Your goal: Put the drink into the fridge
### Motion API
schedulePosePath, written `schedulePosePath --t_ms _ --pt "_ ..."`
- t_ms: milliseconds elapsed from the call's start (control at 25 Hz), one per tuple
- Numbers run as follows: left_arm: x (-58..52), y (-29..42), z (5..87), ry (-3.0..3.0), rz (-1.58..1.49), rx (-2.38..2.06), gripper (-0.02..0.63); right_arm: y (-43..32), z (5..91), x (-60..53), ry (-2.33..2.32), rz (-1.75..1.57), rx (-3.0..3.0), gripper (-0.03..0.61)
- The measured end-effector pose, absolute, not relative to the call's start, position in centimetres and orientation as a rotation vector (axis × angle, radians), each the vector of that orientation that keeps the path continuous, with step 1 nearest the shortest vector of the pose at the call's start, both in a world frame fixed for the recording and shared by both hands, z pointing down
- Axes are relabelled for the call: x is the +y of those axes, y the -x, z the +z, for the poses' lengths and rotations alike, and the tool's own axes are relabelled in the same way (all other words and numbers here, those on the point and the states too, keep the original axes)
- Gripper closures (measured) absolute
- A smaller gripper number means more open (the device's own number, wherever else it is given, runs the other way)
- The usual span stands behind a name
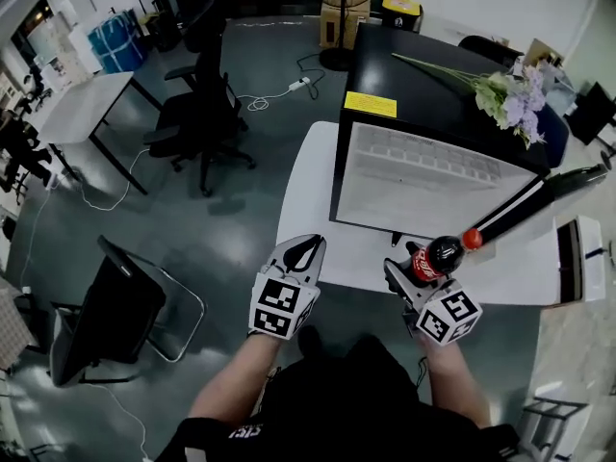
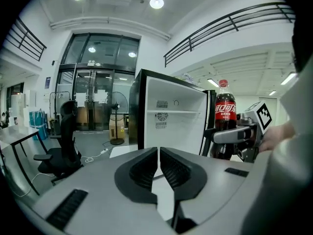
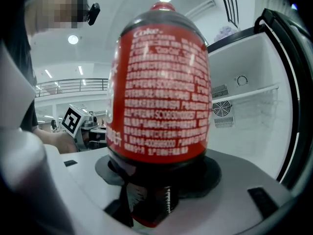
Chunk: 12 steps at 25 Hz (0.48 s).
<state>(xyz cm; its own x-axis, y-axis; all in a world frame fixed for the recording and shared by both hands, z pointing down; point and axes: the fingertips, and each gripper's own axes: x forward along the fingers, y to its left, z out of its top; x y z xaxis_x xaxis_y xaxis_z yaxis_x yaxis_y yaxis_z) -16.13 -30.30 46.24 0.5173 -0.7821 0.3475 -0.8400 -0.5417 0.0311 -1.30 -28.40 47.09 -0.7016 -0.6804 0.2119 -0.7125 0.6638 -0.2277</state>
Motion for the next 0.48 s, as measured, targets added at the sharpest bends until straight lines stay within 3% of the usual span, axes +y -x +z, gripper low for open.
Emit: schedulePosePath --t_ms 480 --pt "-33.5 18.2 50.1 -2.571 0.444 -1.284 0.584 5.2 50.3 -33.7 -1.219 0.32 -2.681 0.313"
